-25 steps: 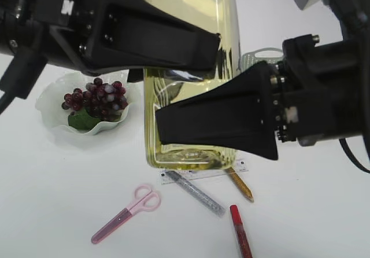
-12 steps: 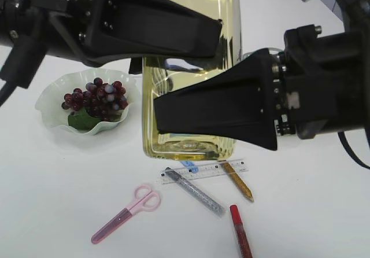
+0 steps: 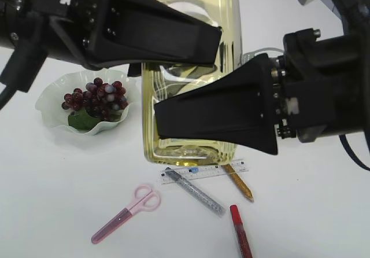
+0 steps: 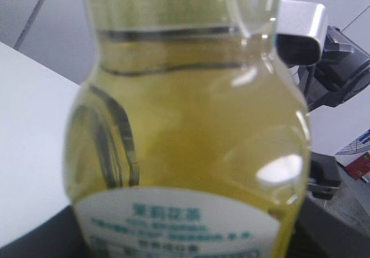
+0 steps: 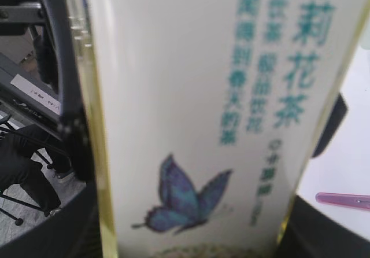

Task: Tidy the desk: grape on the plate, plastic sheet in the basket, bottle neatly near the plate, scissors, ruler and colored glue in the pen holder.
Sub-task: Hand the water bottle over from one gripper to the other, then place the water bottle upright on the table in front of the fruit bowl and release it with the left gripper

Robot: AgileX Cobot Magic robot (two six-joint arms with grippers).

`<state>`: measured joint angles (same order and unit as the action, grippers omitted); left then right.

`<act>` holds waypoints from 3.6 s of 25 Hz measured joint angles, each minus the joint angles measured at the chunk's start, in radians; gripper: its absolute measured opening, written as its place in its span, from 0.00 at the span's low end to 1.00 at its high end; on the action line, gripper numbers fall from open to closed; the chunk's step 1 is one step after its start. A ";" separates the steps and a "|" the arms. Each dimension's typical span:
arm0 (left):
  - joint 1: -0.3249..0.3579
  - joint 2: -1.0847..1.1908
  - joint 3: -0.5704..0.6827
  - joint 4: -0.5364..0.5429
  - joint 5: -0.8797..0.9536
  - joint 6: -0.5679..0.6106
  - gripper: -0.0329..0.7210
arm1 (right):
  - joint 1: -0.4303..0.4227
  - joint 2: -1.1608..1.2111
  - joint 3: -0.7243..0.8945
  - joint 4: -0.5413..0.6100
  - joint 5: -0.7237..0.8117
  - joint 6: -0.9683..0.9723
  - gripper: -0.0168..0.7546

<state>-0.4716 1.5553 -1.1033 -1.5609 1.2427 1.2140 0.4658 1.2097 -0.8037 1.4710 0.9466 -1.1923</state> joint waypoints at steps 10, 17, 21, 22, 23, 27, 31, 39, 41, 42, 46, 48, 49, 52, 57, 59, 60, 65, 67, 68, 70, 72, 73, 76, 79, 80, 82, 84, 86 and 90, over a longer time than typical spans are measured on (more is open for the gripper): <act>0.000 0.000 0.000 0.018 0.002 0.025 0.62 | 0.003 0.000 -0.001 -0.017 0.000 0.029 0.65; -0.004 -0.029 0.000 0.048 -0.008 0.073 0.61 | 0.014 0.002 -0.003 -0.038 0.004 0.039 0.74; 0.010 -0.045 0.000 0.051 -0.009 0.075 0.61 | 0.015 0.002 -0.009 -0.025 0.005 0.039 0.75; 0.021 -0.052 0.000 0.051 -0.005 0.075 0.61 | 0.015 0.002 -0.008 -0.020 0.005 0.039 0.76; 0.032 -0.059 0.000 0.049 0.000 0.077 0.61 | 0.015 0.002 -0.008 -0.019 0.005 0.041 0.77; 0.086 -0.084 -0.006 0.049 0.011 0.079 0.61 | 0.016 -0.022 -0.005 -0.060 0.003 0.051 0.80; 0.121 -0.091 -0.009 0.055 -0.006 0.097 0.61 | 0.019 -0.047 0.001 -0.092 0.032 0.062 0.81; 0.231 -0.097 -0.010 0.189 -0.064 0.094 0.61 | 0.026 -0.085 0.001 -0.219 0.021 0.179 0.81; 0.275 -0.110 -0.010 0.221 -0.064 0.080 0.61 | 0.026 -0.094 0.001 -0.270 0.004 0.219 0.80; 0.293 -0.121 -0.010 0.235 -0.062 0.073 0.61 | 0.026 -0.098 0.001 -0.291 -0.004 0.239 0.80; 0.360 -0.157 -0.010 0.308 -0.062 0.026 0.61 | 0.026 -0.102 0.001 -0.416 -0.011 0.365 0.79; 0.374 -0.174 -0.010 0.359 -0.062 0.001 0.61 | 0.026 -0.102 0.001 -0.499 -0.016 0.451 0.79; 0.376 -0.181 -0.010 0.385 -0.062 -0.009 0.61 | 0.026 -0.102 0.001 -0.539 -0.020 0.494 0.79; 0.378 -0.214 0.005 0.413 -0.090 -0.019 0.61 | 0.026 -0.102 0.001 -0.680 -0.029 0.660 0.79; 0.378 -0.235 0.107 0.413 -0.206 0.000 0.61 | 0.026 -0.102 0.001 -0.885 -0.030 0.843 0.78; 0.378 -0.235 0.156 0.415 -0.277 0.034 0.61 | 0.026 -0.102 0.001 -0.932 -0.015 0.871 0.78; 0.378 -0.235 0.178 0.415 -0.321 0.051 0.61 | 0.026 -0.102 0.001 -0.947 -0.007 0.876 0.78; 0.378 -0.235 0.265 0.369 -0.523 0.142 0.61 | 0.026 -0.102 0.001 -0.969 0.012 0.886 0.78; 0.378 -0.235 0.307 0.284 -0.584 0.229 0.61 | 0.026 -0.102 0.001 -0.971 0.019 0.887 0.78; 0.378 -0.235 0.334 0.237 -0.611 0.277 0.61 | 0.026 -0.102 0.001 -0.973 0.026 0.887 0.78; 0.378 -0.235 0.393 0.097 -0.650 0.419 0.61 | 0.026 -0.102 0.001 -0.973 0.044 0.887 0.78; 0.378 -0.235 0.458 -0.054 -0.691 0.577 0.61 | 0.026 -0.102 0.001 -0.973 0.056 0.887 0.78; 0.378 -0.235 0.480 -0.112 -0.704 0.656 0.61 | 0.026 -0.102 0.001 -0.973 0.062 0.887 0.78; 0.378 -0.235 0.516 -0.165 -0.764 0.766 0.61 | 0.026 -0.102 0.001 -0.974 0.068 0.890 0.78; 0.378 -0.235 0.518 -0.192 -0.787 0.799 0.61 | 0.026 -0.102 0.001 -0.975 0.070 0.892 0.78; 0.378 -0.235 0.518 -0.193 -0.787 0.802 0.61 | 0.026 -0.102 0.001 -0.977 0.070 0.892 0.78; 0.378 -0.235 0.518 -0.196 -0.787 0.806 0.61 | 0.026 -0.102 0.001 -0.977 0.070 0.895 0.78; 0.378 -0.235 0.518 -0.198 -0.787 0.806 0.61 | 0.026 -0.102 0.001 -0.980 0.070 0.894 0.78; 0.378 -0.235 0.518 -0.198 -0.778 0.806 0.61 | 0.026 -0.102 0.001 -0.985 0.070 0.894 0.78; 0.378 -0.235 0.518 -0.198 -0.732 0.778 0.61 | 0.026 -0.102 0.001 -0.987 0.070 0.894 0.78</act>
<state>-0.0936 1.3198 -0.5849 -1.7590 0.5108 1.9915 0.4916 1.1074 -0.8030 0.4844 1.0164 -0.2978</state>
